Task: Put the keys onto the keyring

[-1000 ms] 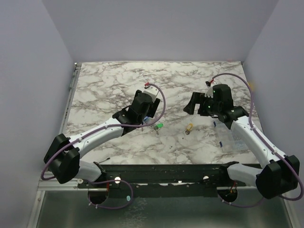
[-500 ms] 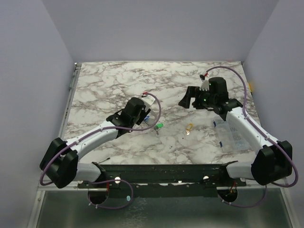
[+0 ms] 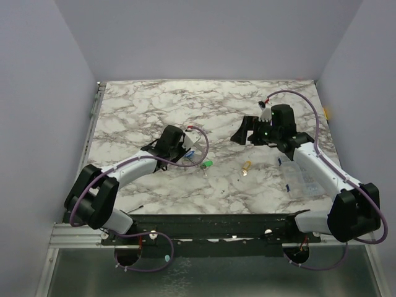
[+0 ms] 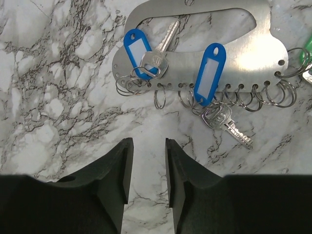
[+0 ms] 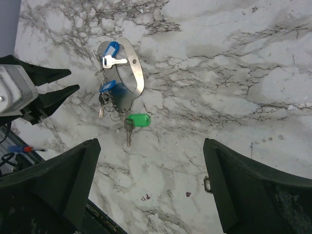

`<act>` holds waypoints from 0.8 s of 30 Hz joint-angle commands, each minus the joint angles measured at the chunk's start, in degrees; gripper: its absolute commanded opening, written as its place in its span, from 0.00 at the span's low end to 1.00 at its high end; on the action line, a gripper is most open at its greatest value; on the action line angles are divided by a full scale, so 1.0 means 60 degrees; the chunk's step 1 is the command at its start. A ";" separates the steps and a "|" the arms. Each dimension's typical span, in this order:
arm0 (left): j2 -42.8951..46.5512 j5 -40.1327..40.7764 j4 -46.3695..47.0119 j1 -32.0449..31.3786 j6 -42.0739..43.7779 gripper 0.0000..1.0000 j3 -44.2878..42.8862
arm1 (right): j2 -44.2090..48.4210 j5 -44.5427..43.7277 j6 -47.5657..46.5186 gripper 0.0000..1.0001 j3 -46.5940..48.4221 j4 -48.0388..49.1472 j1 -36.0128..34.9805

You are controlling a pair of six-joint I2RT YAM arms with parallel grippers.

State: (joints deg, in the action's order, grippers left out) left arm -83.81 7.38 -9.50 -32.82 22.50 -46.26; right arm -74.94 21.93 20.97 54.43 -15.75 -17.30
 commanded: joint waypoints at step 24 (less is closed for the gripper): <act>-0.1098 -0.3049 0.1770 0.1148 0.1392 0.36 0.0590 | 0.0258 0.0792 0.0212 1.00 -0.0438 0.0779 -0.0061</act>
State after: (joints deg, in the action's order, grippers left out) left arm -90.13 -7.77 -1.32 -26.20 29.56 -43.27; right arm -74.54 25.02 21.98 52.84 -12.75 -17.30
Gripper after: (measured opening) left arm 0.362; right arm 0.998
